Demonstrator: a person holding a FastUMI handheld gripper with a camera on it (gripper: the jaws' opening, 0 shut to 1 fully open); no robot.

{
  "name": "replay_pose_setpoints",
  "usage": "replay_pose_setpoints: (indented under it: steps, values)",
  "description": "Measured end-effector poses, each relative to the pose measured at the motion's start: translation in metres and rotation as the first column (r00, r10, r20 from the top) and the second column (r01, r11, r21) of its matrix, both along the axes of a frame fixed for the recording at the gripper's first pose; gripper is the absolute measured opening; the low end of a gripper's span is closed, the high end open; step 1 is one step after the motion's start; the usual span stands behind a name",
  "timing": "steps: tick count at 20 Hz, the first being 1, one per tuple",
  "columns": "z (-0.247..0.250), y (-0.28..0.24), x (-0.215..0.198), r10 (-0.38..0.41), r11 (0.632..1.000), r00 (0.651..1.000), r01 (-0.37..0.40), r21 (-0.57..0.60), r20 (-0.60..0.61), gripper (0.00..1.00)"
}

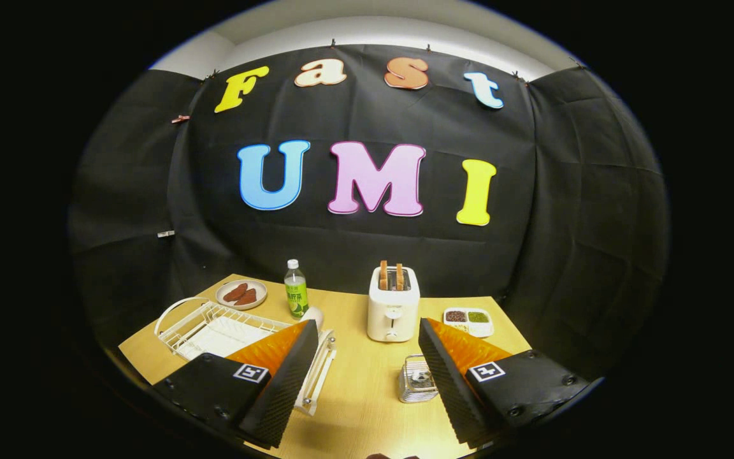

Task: Take the plate from the dish rack, then take the spoon from the basket and place it into the plate.

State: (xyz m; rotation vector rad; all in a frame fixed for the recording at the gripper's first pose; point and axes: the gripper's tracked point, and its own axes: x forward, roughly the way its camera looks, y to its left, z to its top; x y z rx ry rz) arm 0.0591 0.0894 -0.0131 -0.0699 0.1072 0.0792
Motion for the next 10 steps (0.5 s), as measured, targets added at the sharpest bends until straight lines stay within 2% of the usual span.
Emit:
replay_pose_setpoints:
  steps: [4,10]
  values:
    - [-0.004,0.025,0.025,0.046,0.999,0.997,-0.045,0.019,-0.066,0.98]
    - [-0.024,0.056,0.069,0.066,0.998,0.984,-0.064,0.017,-0.168,0.98]
